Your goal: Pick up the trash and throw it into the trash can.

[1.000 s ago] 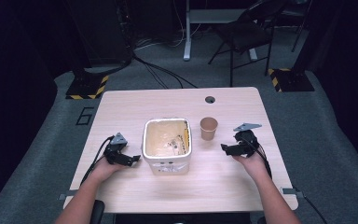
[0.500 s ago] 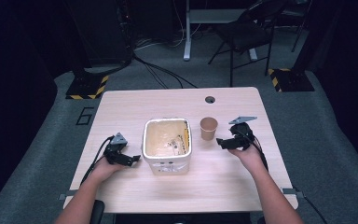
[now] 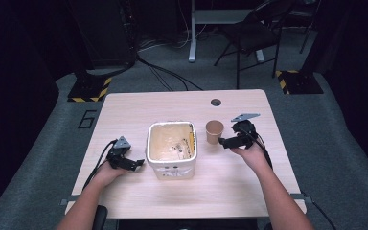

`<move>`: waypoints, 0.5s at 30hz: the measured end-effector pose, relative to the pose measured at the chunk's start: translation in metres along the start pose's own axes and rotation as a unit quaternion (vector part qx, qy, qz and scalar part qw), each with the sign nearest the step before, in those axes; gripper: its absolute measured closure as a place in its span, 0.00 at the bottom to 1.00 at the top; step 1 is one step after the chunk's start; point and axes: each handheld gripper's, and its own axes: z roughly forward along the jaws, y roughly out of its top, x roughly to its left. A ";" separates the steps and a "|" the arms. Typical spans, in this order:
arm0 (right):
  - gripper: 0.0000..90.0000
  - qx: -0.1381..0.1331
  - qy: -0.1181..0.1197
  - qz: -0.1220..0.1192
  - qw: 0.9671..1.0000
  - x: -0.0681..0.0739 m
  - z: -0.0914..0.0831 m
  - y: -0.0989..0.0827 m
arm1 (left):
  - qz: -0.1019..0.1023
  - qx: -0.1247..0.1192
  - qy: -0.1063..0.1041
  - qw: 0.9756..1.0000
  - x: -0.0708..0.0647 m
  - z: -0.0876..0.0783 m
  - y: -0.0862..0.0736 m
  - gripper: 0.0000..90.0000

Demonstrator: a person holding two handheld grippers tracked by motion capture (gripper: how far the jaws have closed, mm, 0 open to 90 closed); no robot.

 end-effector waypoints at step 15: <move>0.01 -0.006 -0.004 -0.008 1.000 0.009 0.007 0.022 | 0.001 0.000 0.000 1.000 0.000 0.000 0.000 0.04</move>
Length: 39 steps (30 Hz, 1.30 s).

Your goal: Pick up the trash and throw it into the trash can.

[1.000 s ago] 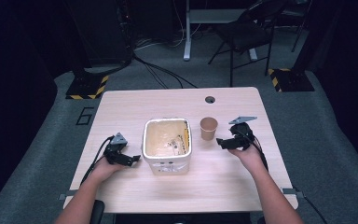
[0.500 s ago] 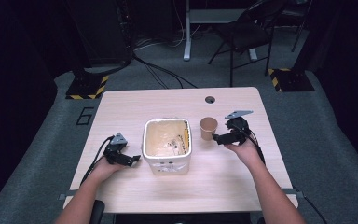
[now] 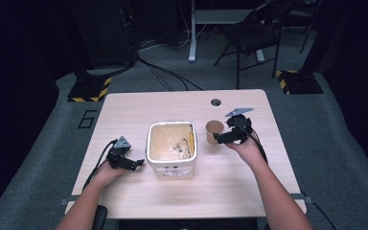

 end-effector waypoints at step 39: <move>0.08 0.015 -0.017 0.008 1.000 0.001 0.057 0.011 | 0.000 -0.001 0.000 1.000 0.000 0.001 0.000 0.04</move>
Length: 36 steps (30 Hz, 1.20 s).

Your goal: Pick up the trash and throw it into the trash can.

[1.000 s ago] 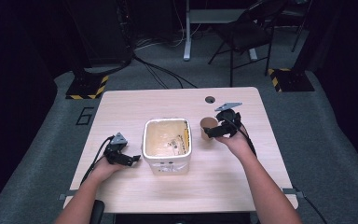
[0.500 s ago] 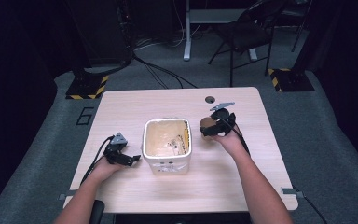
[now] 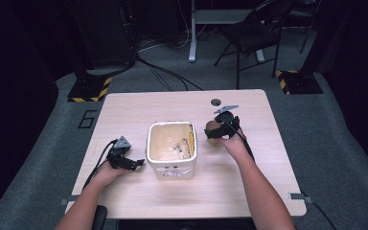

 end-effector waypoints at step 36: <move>0.19 -0.016 0.024 -0.025 0.999 0.011 -0.042 0.022 | 0.000 -0.001 0.000 1.000 0.000 0.000 0.000 0.04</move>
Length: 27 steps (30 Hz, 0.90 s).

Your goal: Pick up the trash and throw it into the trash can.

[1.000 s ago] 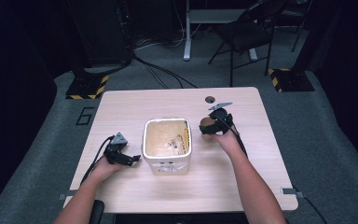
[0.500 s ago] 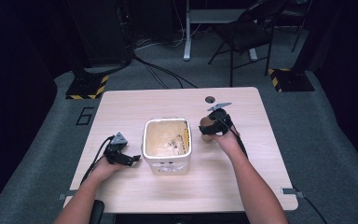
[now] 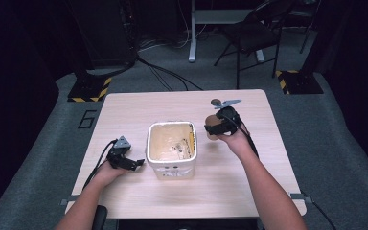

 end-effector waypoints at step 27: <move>0.19 -0.020 0.037 -0.066 0.997 0.025 -0.060 0.037 | 0.000 0.001 0.000 1.000 0.000 0.000 0.000 0.04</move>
